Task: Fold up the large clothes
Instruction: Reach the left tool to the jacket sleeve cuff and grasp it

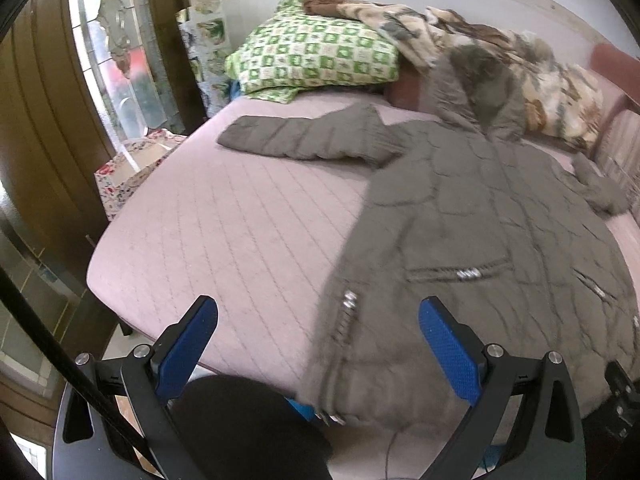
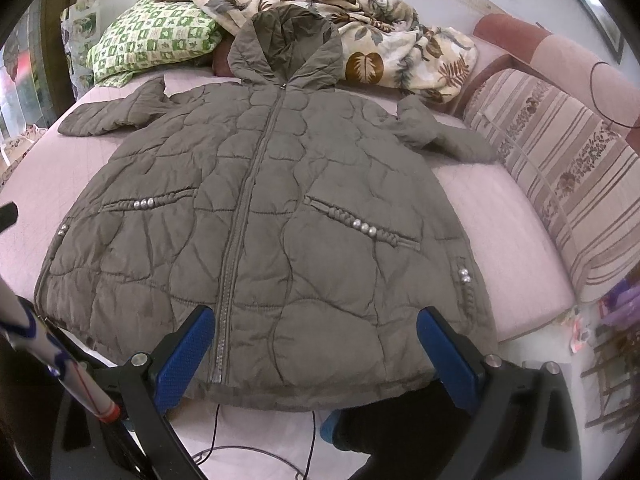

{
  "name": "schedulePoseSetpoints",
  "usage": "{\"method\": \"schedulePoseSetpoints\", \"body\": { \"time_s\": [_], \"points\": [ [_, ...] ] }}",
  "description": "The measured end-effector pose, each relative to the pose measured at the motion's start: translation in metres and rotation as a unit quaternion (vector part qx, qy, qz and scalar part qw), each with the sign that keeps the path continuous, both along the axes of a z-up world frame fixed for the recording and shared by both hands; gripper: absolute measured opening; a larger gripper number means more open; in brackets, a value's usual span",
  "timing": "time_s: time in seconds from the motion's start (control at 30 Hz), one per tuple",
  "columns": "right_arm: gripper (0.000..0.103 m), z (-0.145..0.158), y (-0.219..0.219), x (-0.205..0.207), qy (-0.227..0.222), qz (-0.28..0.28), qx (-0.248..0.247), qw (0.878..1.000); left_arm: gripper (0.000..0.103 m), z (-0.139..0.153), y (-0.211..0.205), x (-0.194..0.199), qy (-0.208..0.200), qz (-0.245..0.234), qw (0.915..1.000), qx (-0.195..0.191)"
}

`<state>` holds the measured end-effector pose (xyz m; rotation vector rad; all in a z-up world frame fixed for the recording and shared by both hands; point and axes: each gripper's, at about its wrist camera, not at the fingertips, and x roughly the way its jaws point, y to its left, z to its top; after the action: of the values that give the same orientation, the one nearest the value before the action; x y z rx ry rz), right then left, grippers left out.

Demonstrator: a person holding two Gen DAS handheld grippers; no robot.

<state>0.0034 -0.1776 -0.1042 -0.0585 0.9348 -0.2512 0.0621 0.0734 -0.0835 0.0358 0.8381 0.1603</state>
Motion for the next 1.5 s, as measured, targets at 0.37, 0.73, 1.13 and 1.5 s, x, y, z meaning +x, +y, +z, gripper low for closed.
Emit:
{"method": "schedulePoseSetpoints", "body": {
  "time_s": [0.37,0.73,1.13,1.5],
  "points": [
    [0.102,-0.005,0.002,0.026,0.009,0.010,-0.009,1.000,0.080,-0.010,0.073,0.074,0.006,0.075,0.9972,0.004],
    [0.102,-0.024,0.000,0.053,0.031,0.006,-0.013,0.999,0.079,-0.037,0.164,0.187,0.043,0.135,0.9845,-0.104],
    [0.102,-0.051,-0.020,0.084,0.069,-0.035,-0.018,0.997,0.079,-0.097,0.242,0.331,0.057,0.180,0.9483,-0.255],
    [0.102,-0.056,-0.033,0.103,0.079,-0.070,-0.046,0.993,0.079,-0.114,0.275,0.402,0.032,0.212,0.9258,-0.311]
  ]
}}
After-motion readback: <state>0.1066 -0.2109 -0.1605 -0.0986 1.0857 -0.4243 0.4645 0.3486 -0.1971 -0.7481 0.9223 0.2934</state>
